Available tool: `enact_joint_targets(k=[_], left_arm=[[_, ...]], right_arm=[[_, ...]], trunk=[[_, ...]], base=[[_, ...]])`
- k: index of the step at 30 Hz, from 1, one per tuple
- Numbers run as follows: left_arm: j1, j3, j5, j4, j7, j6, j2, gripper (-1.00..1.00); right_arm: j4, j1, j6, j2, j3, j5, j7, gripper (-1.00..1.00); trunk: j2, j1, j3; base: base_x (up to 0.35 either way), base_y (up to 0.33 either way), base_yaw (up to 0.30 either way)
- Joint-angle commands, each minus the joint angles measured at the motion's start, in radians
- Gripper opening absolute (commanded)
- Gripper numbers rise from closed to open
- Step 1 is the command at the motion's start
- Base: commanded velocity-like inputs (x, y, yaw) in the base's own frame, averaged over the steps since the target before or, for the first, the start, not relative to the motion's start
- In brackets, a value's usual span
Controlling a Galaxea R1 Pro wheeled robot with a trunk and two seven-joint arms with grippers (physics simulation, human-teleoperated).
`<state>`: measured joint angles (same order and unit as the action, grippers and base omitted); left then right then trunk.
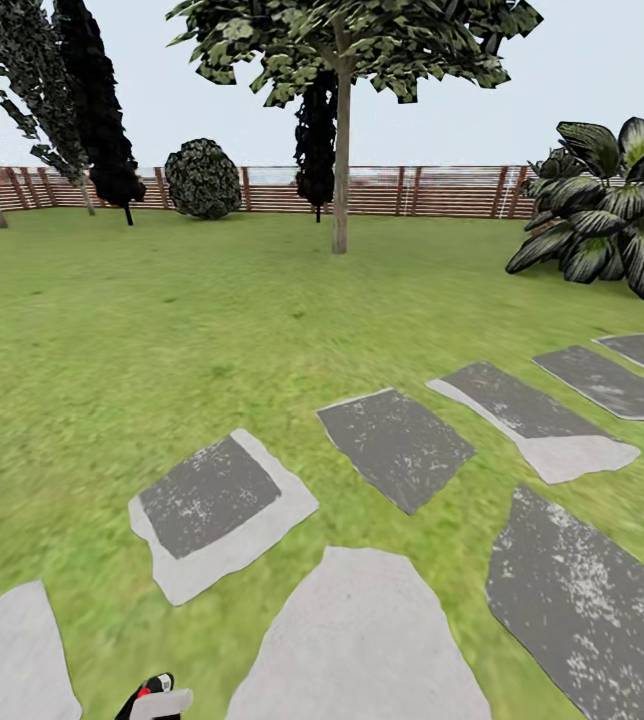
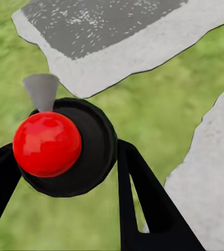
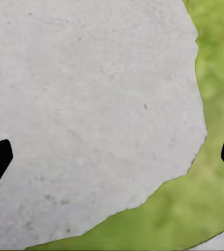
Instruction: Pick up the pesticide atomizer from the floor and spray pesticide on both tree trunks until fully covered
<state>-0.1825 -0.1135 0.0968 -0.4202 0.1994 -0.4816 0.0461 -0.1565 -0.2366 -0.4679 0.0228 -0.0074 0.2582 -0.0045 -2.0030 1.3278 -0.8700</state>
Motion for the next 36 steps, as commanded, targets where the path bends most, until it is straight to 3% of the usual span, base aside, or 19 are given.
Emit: enact_joint_targets(k=[1, 3, 7, 14, 29, 31, 34, 36], left_arm=[[0.000, 0.000, 0.000, 0.000, 0.000, 0.000, 0.000, -1.00], [0.000, 0.000, 0.000, 0.000, -0.001, 0.000, 0.000, -1.00], [0.000, 0.000, -0.001, 0.000, -0.001, 0.000, 0.000, -1.00], [0.000, 0.000, -0.002, 0.001, -0.002, 0.000, 0.000, -1.00], [0.000, 0.000, -0.001, 0.001, 0.000, 0.000, -0.001, -1.00], [0.000, 0.000, -0.001, 0.001, 0.000, 0.000, -0.002, -1.00], [0.000, 0.000, 0.000, 0.001, 0.000, 0.000, -0.002, -1.00], [0.000, 0.000, 0.000, 0.001, 0.000, 0.000, -0.001, -1.00]], right_arm=[[-0.041, 0.000, -0.004, 0.000, 0.000, 0.000, 0.000, 1.00], [-0.162, 0.000, -0.007, -0.001, 0.002, 0.002, 0.001, 1.00], [-0.235, 0.000, -0.008, 0.004, 0.002, 0.004, 0.005, 1.00], [-0.182, 0.000, -0.008, 0.006, 0.005, 0.019, 0.003, 1.00], [-0.180, 0.000, -0.010, 0.006, -0.008, 0.012, -0.005, 1.00], [-0.180, 0.000, -0.011, 0.005, -0.024, 0.011, -0.038, 1.00], [-0.179, 0.000, -0.009, 0.003, -0.054, 0.012, -0.151, 1.00], [-0.178, 0.000, -0.009, 0.001, -0.058, 0.013, -0.174, 1.00]], trunk=[[0.000, 0.000, 0.000], [0.000, 0.000, 0.000], [0.000, 0.000, 0.000], [0.000, 0.000, 0.000], [0.000, 0.000, 0.000], [0.000, 0.000, 0.000], [0.000, 0.000, 0.000], [0.000, 0.000, 0.000]], base=[[0.312, -0.082, 0.000], [0.312, -0.081, 0.000], [0.312, -0.082, 0.000], [0.312, -0.081, 0.000], [0.312, -0.081, 0.000], [0.312, -0.081, 0.000], [0.312, -0.082, 0.000], [0.312, -0.082, 0.000]])
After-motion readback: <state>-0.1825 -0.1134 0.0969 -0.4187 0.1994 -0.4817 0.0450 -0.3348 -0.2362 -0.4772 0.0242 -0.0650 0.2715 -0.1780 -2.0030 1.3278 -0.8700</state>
